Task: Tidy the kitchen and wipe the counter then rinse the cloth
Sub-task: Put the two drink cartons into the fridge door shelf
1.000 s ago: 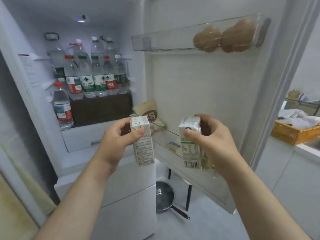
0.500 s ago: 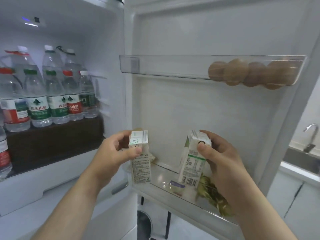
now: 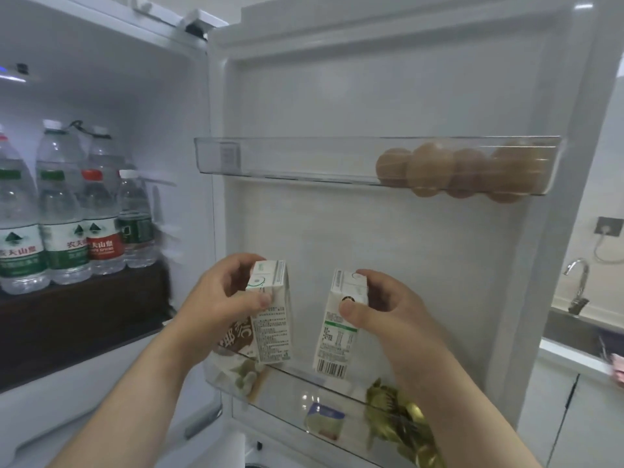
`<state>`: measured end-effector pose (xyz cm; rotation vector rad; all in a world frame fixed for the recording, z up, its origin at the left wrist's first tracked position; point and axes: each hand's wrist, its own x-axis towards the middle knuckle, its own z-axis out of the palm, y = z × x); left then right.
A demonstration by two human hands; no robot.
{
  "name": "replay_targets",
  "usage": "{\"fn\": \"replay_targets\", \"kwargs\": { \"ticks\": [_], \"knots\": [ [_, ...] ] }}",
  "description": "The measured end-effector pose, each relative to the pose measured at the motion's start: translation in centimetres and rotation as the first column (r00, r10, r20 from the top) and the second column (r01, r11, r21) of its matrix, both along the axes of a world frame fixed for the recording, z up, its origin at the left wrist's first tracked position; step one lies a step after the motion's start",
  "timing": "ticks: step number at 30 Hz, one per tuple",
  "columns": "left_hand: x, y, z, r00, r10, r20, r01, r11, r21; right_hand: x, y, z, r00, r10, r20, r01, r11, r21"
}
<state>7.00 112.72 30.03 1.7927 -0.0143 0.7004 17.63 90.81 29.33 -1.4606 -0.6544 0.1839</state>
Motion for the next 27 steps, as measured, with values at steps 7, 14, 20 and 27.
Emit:
{"fn": "replay_targets", "kwargs": {
  "ticks": [7,14,20,27],
  "knots": [
    [1.6,1.7,-0.7,0.99,-0.052,-0.133,0.06,0.997,0.057,0.3,0.8,-0.6,1.0,-0.015,0.003,0.015,0.996,-0.083],
    [3.7,4.4,-0.4,0.975,-0.156,-0.159,0.172,0.981,0.093,0.9,2.0,-1.2,0.993,-0.116,0.013,0.116,0.981,-0.155],
    [5.6,6.1,-0.8,0.939,-0.246,-0.241,0.292,0.94,0.177,0.5,3.7,-1.3,0.977,-0.215,0.011,0.211,0.942,-0.26],
    [7.0,6.9,-1.6,0.886,-0.305,-0.349,0.42,0.847,0.325,-0.5,5.1,-2.2,0.959,-0.276,0.057,0.276,0.88,-0.386]
  ]
}}
